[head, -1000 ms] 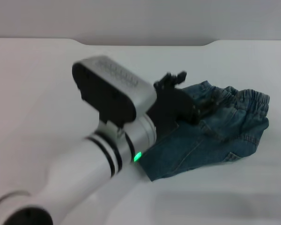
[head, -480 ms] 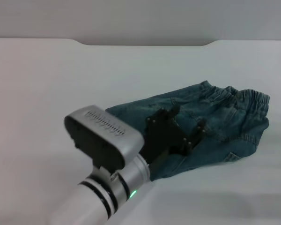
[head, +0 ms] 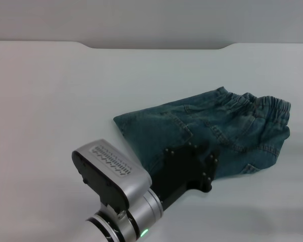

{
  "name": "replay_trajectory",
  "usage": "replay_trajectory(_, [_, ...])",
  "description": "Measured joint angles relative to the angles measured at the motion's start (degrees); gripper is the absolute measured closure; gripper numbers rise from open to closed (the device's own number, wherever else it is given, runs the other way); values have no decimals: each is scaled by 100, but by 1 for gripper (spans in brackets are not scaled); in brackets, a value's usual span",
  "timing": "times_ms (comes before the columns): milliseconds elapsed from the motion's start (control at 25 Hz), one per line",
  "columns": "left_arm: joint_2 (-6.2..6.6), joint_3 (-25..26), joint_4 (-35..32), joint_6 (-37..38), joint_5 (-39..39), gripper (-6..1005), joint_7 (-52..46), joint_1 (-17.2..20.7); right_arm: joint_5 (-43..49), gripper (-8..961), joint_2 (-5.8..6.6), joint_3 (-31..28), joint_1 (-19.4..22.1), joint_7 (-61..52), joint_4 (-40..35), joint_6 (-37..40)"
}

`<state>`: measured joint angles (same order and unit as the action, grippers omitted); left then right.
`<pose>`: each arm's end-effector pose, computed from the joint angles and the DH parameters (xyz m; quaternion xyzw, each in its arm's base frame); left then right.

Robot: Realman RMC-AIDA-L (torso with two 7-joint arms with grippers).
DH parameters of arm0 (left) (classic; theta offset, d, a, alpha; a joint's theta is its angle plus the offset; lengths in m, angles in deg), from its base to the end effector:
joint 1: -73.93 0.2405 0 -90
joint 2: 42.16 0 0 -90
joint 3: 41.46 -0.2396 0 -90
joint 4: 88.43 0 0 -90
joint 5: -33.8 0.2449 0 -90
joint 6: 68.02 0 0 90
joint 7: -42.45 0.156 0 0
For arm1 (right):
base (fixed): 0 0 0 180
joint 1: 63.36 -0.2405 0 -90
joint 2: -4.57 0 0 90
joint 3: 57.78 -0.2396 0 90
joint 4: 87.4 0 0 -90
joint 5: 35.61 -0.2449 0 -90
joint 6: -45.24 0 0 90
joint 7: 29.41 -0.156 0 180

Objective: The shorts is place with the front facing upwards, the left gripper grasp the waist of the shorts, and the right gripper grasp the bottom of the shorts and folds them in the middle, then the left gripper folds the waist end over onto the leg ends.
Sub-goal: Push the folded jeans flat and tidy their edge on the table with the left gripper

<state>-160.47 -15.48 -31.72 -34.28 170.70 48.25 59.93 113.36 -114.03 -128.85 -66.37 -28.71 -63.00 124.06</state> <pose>-0.1534 0.2502 -0.1980 -0.8714 -0.2418 -0.3030 0.3007 0.3689 0.2658 0.0309 -0.5832 0.1718 0.3042 0.7334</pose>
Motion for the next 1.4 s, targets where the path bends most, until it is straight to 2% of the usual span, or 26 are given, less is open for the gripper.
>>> replay_trajectory(240, [-37, -194, -873, 263, 123, 780, -1482, -538, 0, 954, 4, -33, -56, -43, -25, -2])
replay_trajectory(320, [-36, -225, -1093, 413, 125, 822, -1710, -628, 0, 954, 4, -33, -62, -43, -23, -2])
replay_trajectory(520, [-53, -180, -1500, 555, 123, 1001, -1760, -760, 0, 953, 2, -33, -61, -47, -7, -2])
replay_trajectory(1400, [-78, 224, -2616, 517, 90, 980, -2073, -1565, 16, 954, -28, 16, -64, -53, 46, 8])
